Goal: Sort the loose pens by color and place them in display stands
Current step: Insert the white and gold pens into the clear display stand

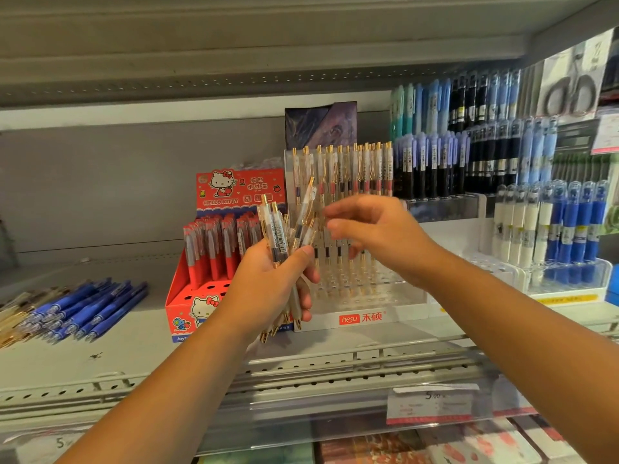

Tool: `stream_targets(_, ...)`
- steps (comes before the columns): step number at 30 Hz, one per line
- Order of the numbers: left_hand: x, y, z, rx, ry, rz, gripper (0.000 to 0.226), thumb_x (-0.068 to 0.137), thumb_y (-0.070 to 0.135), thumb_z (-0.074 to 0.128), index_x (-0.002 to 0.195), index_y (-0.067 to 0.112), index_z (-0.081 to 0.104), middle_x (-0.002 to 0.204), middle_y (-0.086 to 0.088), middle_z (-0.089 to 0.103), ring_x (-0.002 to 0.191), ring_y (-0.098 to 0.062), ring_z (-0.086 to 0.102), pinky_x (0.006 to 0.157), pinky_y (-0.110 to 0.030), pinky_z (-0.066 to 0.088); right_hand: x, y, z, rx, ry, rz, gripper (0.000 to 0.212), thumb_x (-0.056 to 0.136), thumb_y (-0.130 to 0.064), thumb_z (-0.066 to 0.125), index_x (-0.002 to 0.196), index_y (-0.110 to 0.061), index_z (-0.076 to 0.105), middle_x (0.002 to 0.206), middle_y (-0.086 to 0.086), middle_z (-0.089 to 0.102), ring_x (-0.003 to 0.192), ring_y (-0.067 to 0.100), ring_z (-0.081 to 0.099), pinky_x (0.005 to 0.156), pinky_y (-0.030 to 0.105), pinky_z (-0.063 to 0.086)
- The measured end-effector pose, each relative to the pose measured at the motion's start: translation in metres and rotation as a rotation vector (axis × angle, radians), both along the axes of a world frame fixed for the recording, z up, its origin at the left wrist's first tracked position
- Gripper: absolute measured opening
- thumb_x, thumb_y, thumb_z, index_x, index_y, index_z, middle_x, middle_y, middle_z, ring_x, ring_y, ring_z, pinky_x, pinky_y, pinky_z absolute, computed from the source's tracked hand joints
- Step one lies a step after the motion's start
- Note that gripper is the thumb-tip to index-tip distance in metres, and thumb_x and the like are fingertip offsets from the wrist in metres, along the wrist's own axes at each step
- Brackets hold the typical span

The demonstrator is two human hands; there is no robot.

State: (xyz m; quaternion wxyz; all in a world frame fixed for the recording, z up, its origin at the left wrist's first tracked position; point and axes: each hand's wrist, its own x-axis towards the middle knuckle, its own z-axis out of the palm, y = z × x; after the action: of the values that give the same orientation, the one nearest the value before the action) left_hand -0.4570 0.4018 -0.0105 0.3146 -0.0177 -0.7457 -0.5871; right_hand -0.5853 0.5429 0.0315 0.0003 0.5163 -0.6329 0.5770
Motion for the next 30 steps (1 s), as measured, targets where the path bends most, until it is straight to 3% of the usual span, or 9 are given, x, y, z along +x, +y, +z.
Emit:
stream_targets(3,0.000,0.000,0.000,-0.018,-0.002,-0.006,0.009,0.100,0.025,0.056,0.102,0.018,0.061,0.076,-0.011,0.066,0.047,-0.028,0.056,0.047,-0.042,0.054,0.007,-0.007,-0.006,0.013,-0.111,0.155,0.015,0.088,-0.014,0.069,0.104,-0.015,0.070,0.095,0.001,0.074,0.087,0.015,0.069,0.064,0.027,0.057)
stream_targets(8,-0.002,0.002,-0.001,-0.012,-0.025,-0.038,0.008,0.099,0.025,0.057,0.102,0.023,0.063,0.076,-0.012,0.066,0.047,-0.027,0.056,0.047,-0.039,0.053,0.006,-0.009,-0.013,0.002,-0.139,0.176,0.011,0.087,-0.009,0.070,0.097,-0.009,0.067,0.085,0.001,0.072,0.080,0.015,0.068,0.062,0.026,0.054)
stream_targets(12,-0.003,0.002,0.000,0.058,-0.010,-0.024,0.016,0.098,0.025,0.057,0.109,0.015,0.064,0.077,-0.012,0.067,0.051,-0.028,0.059,0.048,-0.037,0.052,0.003,-0.009,-0.014,-0.011,-0.204,0.209,0.010,0.093,-0.003,0.061,0.103,-0.004,0.061,0.085,0.004,0.071,0.077,0.012,0.068,0.064,0.026,0.056)
stream_targets(16,-0.004,-0.001,0.001,0.107,0.005,0.059,0.021,0.099,0.025,0.057,0.107,0.006,0.063,0.082,-0.015,0.070,0.057,-0.032,0.065,0.049,-0.038,0.054,-0.005,-0.004,-0.010,-0.128,-0.360,0.231,0.010,0.096,-0.002,0.055,0.105,-0.004,0.056,0.084,0.006,0.072,0.083,0.022,0.072,0.066,0.028,0.060)
stream_targets(24,0.000,0.002,0.004,0.034,-0.005,0.139,0.028,0.098,0.029,0.057,0.097,0.001,0.058,0.077,-0.010,0.068,0.049,-0.029,0.060,0.048,-0.037,0.053,-0.041,0.022,0.000,-0.411,-0.424,0.071,0.011,0.096,-0.001,0.054,0.105,-0.007,0.058,0.087,0.007,0.069,0.077,0.031,0.072,0.065,0.032,0.060)
stream_targets(27,0.003,0.007,0.006,-0.038,0.000,0.185,0.036,0.100,0.030,0.054,0.082,-0.002,0.058,0.066,-0.007,0.065,0.040,-0.022,0.054,0.042,-0.029,0.048,-0.055,0.033,0.002,-0.486,-0.337,-0.097,0.015,0.097,-0.002,0.054,0.101,-0.014,0.062,0.083,0.001,0.069,0.075,0.023,0.072,0.064,0.032,0.060)
stream_targets(30,0.005,0.012,0.007,-0.065,-0.006,0.219,0.040,0.100,0.032,0.052,0.080,-0.002,0.056,0.060,-0.007,0.060,0.038,-0.019,0.049,0.038,-0.025,0.043,-0.062,0.038,0.002,-0.511,-0.216,-0.227,0.022,0.099,-0.004,0.052,0.099,-0.023,0.062,0.081,-0.006,0.068,0.072,0.016,0.071,0.064,0.032,0.061)
